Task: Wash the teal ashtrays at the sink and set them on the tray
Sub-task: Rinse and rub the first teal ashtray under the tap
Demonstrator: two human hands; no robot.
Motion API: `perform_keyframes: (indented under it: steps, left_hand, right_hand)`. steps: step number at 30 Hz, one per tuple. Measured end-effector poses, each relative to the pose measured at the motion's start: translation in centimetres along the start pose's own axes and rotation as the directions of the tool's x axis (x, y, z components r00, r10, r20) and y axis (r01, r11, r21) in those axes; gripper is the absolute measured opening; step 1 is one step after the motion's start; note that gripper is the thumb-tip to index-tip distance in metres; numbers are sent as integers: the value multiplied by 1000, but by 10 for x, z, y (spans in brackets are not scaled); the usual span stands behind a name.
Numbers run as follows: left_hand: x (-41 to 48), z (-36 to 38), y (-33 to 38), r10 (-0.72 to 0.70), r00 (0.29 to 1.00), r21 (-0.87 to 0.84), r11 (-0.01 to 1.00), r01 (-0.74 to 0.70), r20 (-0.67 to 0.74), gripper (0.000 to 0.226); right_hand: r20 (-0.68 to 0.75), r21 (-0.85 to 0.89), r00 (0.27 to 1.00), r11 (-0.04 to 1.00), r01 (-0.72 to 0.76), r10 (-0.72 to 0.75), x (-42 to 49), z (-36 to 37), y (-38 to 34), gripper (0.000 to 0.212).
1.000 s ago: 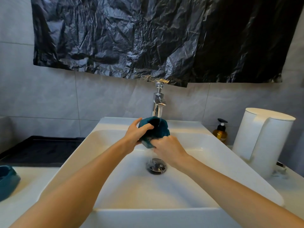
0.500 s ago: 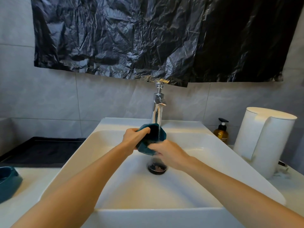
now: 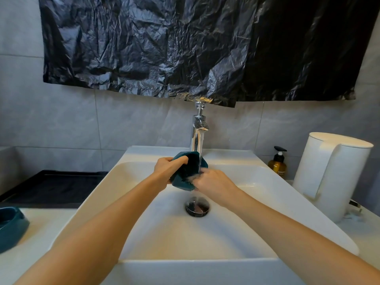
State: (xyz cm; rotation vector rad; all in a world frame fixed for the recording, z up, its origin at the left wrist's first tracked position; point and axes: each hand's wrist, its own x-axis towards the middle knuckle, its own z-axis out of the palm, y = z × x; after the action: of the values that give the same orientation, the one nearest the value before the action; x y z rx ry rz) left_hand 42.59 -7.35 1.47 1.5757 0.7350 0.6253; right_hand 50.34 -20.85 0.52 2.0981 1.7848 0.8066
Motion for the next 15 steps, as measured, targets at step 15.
perform_keyframes:
  steps: [15]
  left_hand:
    - [-2, 3, -5, 15, 1000, -25, 1000, -15, -5, 31]
  right_hand:
    - [0, 38, 999, 998, -50, 50, -10, -4, 4, 30]
